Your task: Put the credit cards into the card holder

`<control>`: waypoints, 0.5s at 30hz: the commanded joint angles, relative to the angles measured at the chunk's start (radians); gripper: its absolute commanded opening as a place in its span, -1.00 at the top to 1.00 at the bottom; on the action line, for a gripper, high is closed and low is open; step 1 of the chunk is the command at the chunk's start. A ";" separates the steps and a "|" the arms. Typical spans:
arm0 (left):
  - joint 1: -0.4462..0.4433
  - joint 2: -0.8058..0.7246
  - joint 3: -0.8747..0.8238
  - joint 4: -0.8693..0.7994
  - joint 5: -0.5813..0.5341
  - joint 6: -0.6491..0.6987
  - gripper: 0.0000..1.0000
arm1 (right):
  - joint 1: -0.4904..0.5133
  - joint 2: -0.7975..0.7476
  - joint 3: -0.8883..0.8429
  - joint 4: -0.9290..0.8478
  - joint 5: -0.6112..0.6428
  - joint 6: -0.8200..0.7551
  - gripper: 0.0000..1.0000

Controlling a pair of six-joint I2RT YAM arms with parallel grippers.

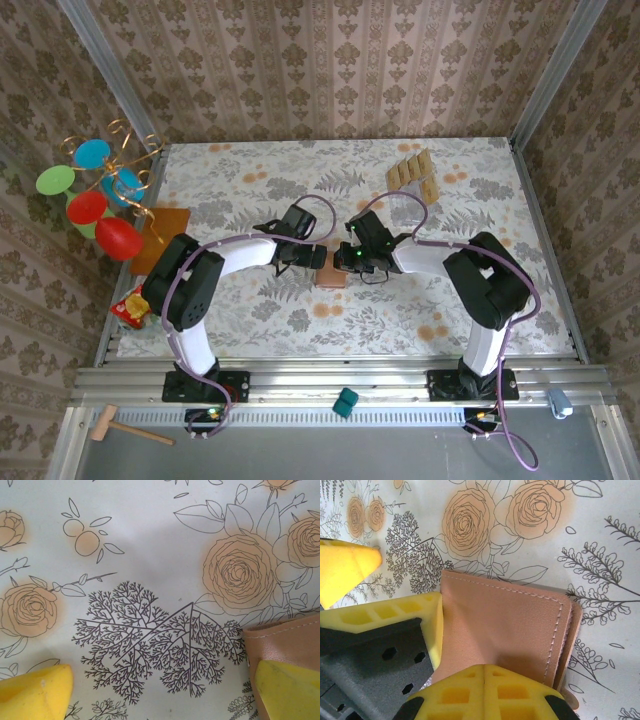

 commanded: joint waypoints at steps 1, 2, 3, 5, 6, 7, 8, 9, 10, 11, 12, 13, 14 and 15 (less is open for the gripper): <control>-0.022 0.075 -0.028 -0.007 0.039 0.000 -0.90 | -0.007 0.030 0.029 -0.023 0.031 -0.015 1.00; -0.023 0.075 -0.028 -0.007 0.039 0.000 -0.90 | -0.008 0.034 0.030 -0.025 0.032 -0.017 1.00; -0.022 0.075 -0.030 -0.007 0.039 0.000 -0.90 | -0.009 0.036 0.031 -0.025 0.032 -0.017 1.00; -0.022 0.076 -0.027 -0.009 0.039 0.002 -0.90 | -0.010 0.042 0.033 -0.026 0.032 -0.015 1.00; -0.023 0.075 -0.027 -0.009 0.040 0.000 -0.90 | -0.010 0.043 0.031 -0.023 0.032 -0.014 1.00; -0.023 0.077 -0.028 -0.009 0.039 0.001 -0.90 | -0.010 0.048 0.032 -0.023 0.031 -0.014 1.00; -0.022 0.077 -0.026 -0.010 0.039 0.001 -0.90 | -0.010 0.051 0.031 -0.020 0.026 -0.012 1.00; -0.022 0.077 -0.027 -0.009 0.039 0.001 -0.90 | -0.010 0.052 0.030 -0.017 0.019 -0.008 1.00; -0.022 0.077 -0.026 -0.010 0.039 0.003 -0.90 | -0.009 0.049 0.026 -0.011 0.015 -0.006 1.00; -0.023 0.077 -0.027 -0.010 0.039 0.001 -0.90 | -0.009 0.044 0.023 -0.009 0.015 -0.005 1.00; -0.022 0.077 -0.025 -0.010 0.039 0.002 -0.90 | -0.009 0.038 0.021 -0.008 0.015 -0.004 1.00; -0.022 0.077 -0.026 -0.009 0.039 0.002 -0.90 | -0.008 0.030 0.020 -0.007 0.016 -0.002 1.00; -0.023 0.078 -0.027 -0.009 0.040 0.000 -0.90 | -0.009 0.020 0.018 -0.006 0.016 0.000 1.00; -0.022 0.077 -0.027 -0.009 0.040 0.002 -0.90 | -0.009 0.011 0.018 -0.006 0.019 0.001 1.00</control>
